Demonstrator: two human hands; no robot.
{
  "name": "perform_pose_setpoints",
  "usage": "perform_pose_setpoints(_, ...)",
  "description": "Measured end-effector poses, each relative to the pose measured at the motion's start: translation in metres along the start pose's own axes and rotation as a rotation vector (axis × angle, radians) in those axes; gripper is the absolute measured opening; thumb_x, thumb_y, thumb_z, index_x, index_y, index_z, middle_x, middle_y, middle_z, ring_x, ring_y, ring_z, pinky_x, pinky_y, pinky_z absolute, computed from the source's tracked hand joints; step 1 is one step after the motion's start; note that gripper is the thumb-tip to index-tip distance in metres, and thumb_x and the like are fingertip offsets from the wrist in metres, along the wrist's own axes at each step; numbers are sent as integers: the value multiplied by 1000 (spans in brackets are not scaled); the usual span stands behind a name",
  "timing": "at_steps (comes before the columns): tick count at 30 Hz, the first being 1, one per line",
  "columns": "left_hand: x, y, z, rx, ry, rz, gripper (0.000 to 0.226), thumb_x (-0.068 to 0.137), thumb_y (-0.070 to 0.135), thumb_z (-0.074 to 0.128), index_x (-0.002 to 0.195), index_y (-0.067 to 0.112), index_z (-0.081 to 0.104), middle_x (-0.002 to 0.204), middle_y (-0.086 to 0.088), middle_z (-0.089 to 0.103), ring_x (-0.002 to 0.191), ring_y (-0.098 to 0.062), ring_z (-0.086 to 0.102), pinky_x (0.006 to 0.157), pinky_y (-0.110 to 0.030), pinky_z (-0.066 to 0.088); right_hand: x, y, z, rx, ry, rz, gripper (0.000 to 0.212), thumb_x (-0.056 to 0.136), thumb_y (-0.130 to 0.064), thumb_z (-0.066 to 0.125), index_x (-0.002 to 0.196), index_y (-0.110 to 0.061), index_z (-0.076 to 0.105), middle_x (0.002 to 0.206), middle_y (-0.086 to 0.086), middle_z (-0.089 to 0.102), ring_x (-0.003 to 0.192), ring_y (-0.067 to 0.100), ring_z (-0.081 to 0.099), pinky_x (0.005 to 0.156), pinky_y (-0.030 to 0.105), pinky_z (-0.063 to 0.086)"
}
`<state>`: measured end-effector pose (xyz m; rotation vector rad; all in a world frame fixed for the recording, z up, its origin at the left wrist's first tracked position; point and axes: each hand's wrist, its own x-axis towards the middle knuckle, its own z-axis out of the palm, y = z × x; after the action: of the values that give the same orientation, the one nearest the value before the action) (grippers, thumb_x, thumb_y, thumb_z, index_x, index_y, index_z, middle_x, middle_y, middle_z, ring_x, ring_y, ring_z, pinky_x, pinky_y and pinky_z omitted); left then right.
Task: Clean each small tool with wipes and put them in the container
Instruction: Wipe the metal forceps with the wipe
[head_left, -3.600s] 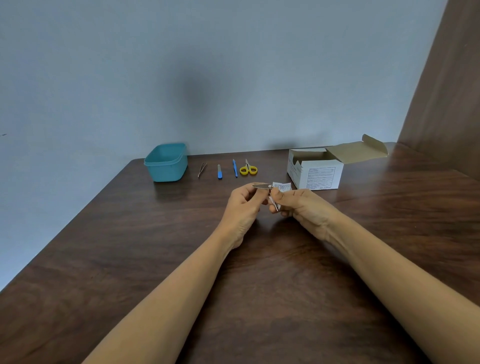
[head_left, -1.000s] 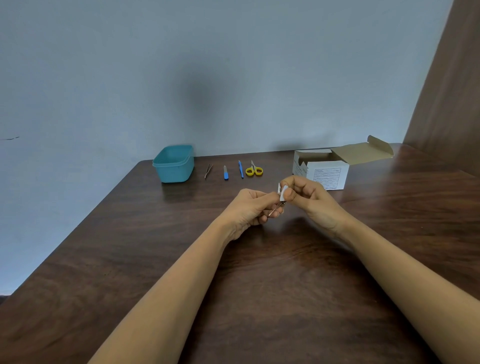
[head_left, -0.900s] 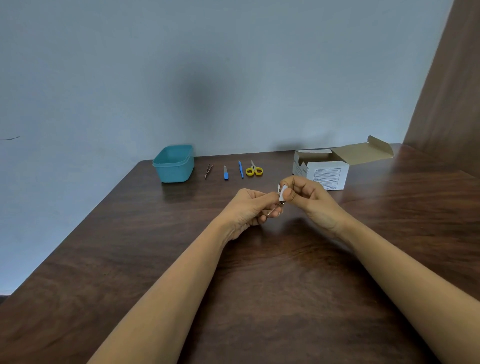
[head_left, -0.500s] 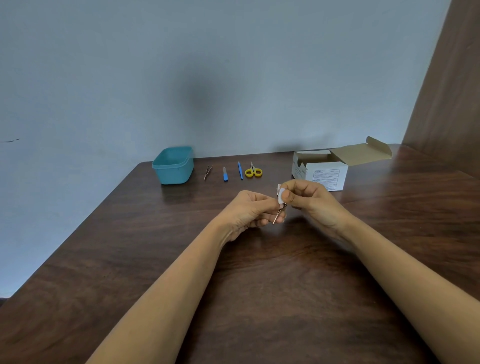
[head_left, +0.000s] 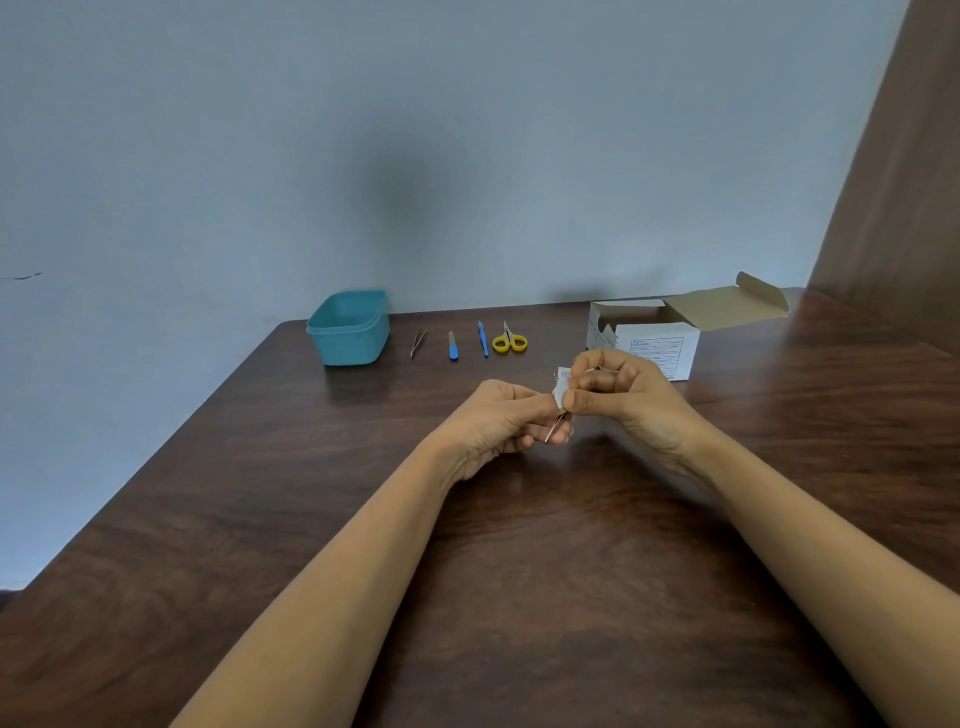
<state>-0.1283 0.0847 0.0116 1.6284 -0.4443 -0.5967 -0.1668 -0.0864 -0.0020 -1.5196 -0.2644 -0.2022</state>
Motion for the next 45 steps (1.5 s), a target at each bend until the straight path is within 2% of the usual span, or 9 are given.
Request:
perform_pose_setpoints(4,0,0,1,31,-12,6,21,91,21,63,81,4,70,68,-2,67,48,-1,54,45,-9,38,0,0,2,15,-48,13,24,80,11,61,78,-11,51,70,0,68,68,11,64,69,19,51)
perform_pose_setpoints(6,1,0,0,33,-17,4,20,90,21,63,82,5,71,68,-2,68,50,-1,55,45,-10,38,0,1,4,31,-49,13,28,81,12,59,75,-13,48,68,-2,66,67,9,62,68,18,50)
perform_pose_setpoints(9,2,0,1,5,-15,0,18,91,18,62,89,2,71,71,-3,70,53,-3,58,45,-10,40,0,1,5,90,-29,7,34,83,9,60,71,-20,46,71,4,61,72,14,57,69,19,49)
perform_pose_setpoints(13,2,-2,3,-19,-18,18,15,92,14,60,93,3,69,73,-3,72,55,-2,62,46,-10,42,1,2,8,236,76,18,32,75,1,63,64,-25,47,75,4,59,74,16,50,65,23,41)
perform_pose_setpoints(19,3,-7,7,-57,-5,95,13,93,12,58,89,5,67,71,0,72,59,-2,65,48,-10,39,1,-2,9,337,205,67,39,84,5,58,65,-22,37,70,-3,65,63,8,52,58,18,42)
perform_pose_setpoints(23,4,-10,8,-130,34,136,11,93,13,59,89,9,68,74,-1,73,63,-5,67,50,-10,41,3,-2,10,361,292,114,41,81,-2,65,64,-26,35,75,1,55,61,8,48,58,20,37)
perform_pose_setpoints(34,7,-16,6,-225,145,233,10,93,14,59,94,9,68,82,-5,74,74,-10,71,56,-13,50,5,-2,14,270,485,144,47,80,-5,71,64,-26,33,73,0,52,59,8,47,51,19,32)
perform_pose_setpoints(39,7,-16,5,-267,220,309,16,91,14,62,100,2,68,87,-8,73,75,-9,70,61,-14,51,4,-1,20,234,530,165,48,78,-4,72,62,-25,32,61,-1,48,57,9,42,52,23,26)
perform_pose_setpoints(45,8,-18,3,-263,239,367,14,93,12,60,102,6,67,88,-6,73,79,-10,66,66,-15,53,2,-4,27,220,552,258,37,76,-5,72,61,-20,43,61,1,51,57,10,44,50,21,29)
